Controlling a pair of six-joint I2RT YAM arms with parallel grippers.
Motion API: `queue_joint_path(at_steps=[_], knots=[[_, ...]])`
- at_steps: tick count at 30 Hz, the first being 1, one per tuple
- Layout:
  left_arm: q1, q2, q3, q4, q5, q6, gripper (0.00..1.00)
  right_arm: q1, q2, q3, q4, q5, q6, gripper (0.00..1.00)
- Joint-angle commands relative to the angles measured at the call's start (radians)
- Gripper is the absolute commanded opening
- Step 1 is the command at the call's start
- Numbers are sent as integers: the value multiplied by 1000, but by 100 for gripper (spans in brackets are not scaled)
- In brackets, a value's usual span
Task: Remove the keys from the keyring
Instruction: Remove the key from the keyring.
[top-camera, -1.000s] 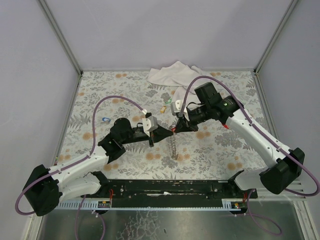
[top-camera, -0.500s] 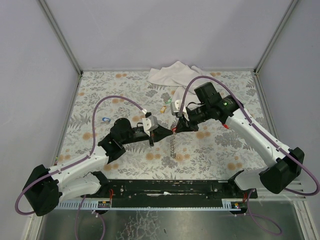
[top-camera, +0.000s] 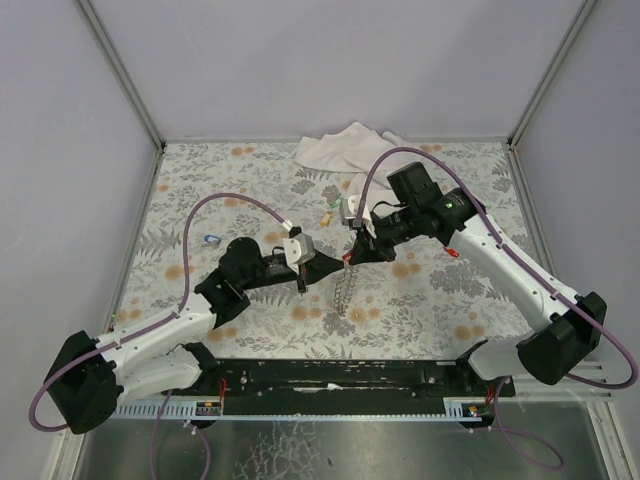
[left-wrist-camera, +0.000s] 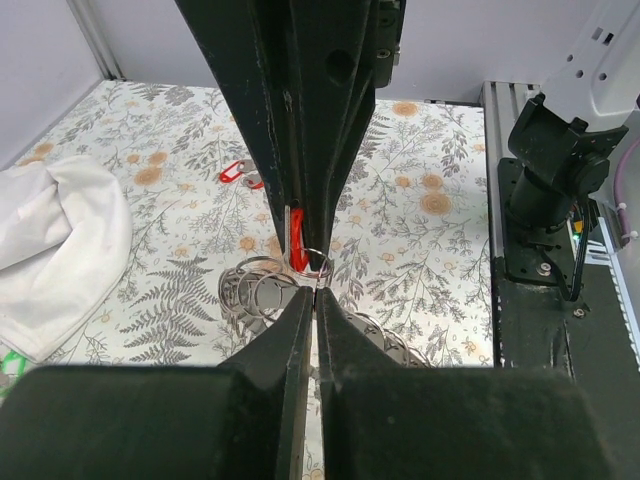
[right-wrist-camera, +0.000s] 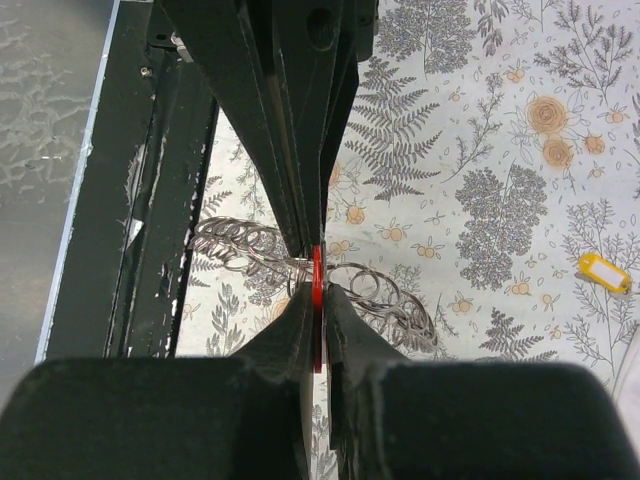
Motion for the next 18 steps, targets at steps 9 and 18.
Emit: queue_joint_path(at_steps=[9, 18], knots=[[-6, -47, -36, 57, -28, 39, 0, -12, -9, 49, -19, -4, 19, 0], [-4, -52, -60, 106, -43, 29, 0, -27, -23, 35, -33, -40, -6, 0]])
